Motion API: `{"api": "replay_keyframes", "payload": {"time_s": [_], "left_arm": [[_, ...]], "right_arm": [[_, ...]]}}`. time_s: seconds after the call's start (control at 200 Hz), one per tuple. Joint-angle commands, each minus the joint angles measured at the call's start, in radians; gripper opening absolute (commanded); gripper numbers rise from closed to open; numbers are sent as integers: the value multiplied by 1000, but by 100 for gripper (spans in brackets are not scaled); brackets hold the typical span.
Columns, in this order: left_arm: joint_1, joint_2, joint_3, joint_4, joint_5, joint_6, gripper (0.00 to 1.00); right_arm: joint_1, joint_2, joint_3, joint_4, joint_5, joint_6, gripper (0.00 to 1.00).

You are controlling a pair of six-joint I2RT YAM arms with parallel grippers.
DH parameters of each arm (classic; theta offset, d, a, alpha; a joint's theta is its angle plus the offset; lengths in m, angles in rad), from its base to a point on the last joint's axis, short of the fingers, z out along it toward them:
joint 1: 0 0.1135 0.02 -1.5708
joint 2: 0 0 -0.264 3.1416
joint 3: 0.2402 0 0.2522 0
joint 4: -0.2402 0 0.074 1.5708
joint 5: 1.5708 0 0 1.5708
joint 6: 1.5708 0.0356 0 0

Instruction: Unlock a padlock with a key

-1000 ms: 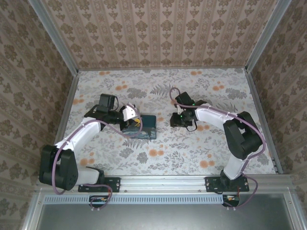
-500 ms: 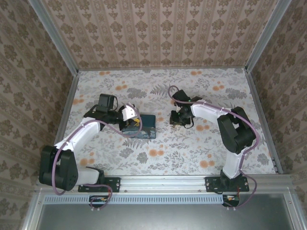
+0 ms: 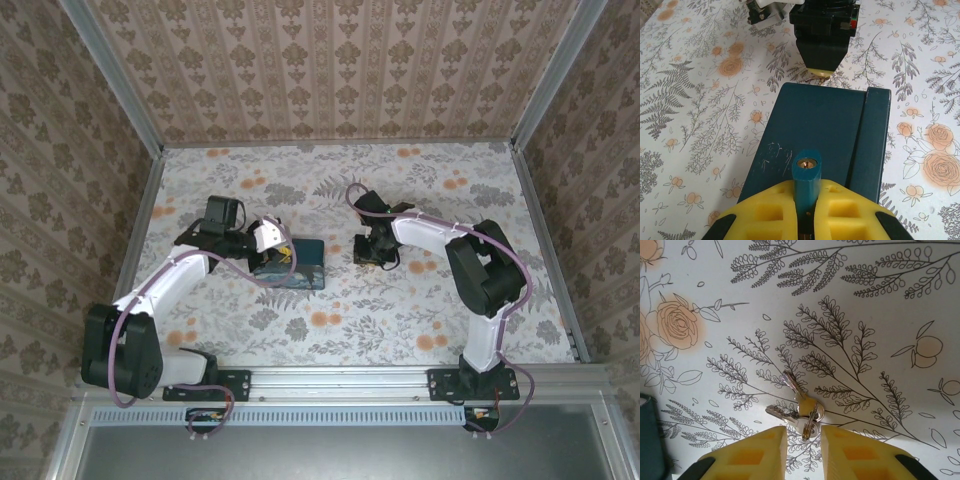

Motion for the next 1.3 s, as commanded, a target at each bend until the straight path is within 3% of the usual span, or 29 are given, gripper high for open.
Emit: {"api": "replay_keyframes", "payload": {"time_s": [0.0,0.4,0.725,0.825,0.89,1.005,1.185,1.29], "left_arm": [[7,-30,-7,1,8,13,0],[6,-32,-10,4,-3,14,0],[6,-35,-11,5,-6,15,0],[6,-35,-13,6,-10,17,0],[7,-35,-14,7,-10,16,0],[7,-36,-13,4,-15,18,0],[5,-48,-15,3,-22,21,0],[5,-50,-16,4,-24,23,0]], "right_arm": [[6,25,25,-29,3,13,23],[4,-22,-28,4,-26,67,0],[13,-174,-236,140,-38,272,0],[18,-200,-240,136,-39,266,18],[18,-222,-220,85,-31,206,24],[14,-278,-185,11,-12,0,25],[14,-258,-103,-46,-101,-537,19],[20,-222,-76,-87,-138,-866,24]]}}
